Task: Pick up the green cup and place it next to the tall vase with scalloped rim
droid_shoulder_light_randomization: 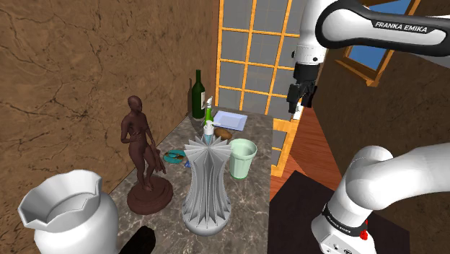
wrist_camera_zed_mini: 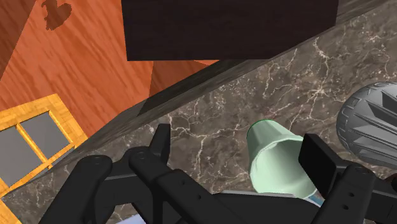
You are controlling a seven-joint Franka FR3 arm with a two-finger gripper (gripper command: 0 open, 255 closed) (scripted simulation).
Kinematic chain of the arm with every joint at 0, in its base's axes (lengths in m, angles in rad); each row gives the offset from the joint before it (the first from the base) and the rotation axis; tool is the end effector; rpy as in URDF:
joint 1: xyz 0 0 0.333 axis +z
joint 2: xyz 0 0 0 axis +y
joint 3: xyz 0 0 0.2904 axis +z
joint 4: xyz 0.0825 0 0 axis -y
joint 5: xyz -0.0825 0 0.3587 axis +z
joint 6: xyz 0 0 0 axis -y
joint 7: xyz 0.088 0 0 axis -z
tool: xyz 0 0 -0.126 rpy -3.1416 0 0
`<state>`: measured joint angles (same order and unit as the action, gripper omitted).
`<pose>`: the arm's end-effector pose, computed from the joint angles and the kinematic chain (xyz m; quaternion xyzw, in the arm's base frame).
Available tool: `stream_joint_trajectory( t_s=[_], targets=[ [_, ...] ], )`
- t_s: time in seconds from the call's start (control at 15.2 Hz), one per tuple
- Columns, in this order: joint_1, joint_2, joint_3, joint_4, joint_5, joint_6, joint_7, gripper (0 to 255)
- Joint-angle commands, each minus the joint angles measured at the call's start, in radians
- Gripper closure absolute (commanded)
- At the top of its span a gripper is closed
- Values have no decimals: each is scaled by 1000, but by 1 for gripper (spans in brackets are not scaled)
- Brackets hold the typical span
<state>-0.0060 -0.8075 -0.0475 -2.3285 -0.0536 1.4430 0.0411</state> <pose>0.2786 -0.0260 0.5608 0.9983 -0.0416 -0.0393 0.0096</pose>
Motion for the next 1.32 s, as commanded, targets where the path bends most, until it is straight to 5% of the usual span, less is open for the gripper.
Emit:
stream_joint_trajectory(
  t_s=[0.0,0.73,1.25],
  targets=[
    [0,0,0,0,0,0,0,0],
    [51,119,-99,-264,134,505,-81,0],
    [156,338,-180,-322,312,853,-221,0]
  ],
)
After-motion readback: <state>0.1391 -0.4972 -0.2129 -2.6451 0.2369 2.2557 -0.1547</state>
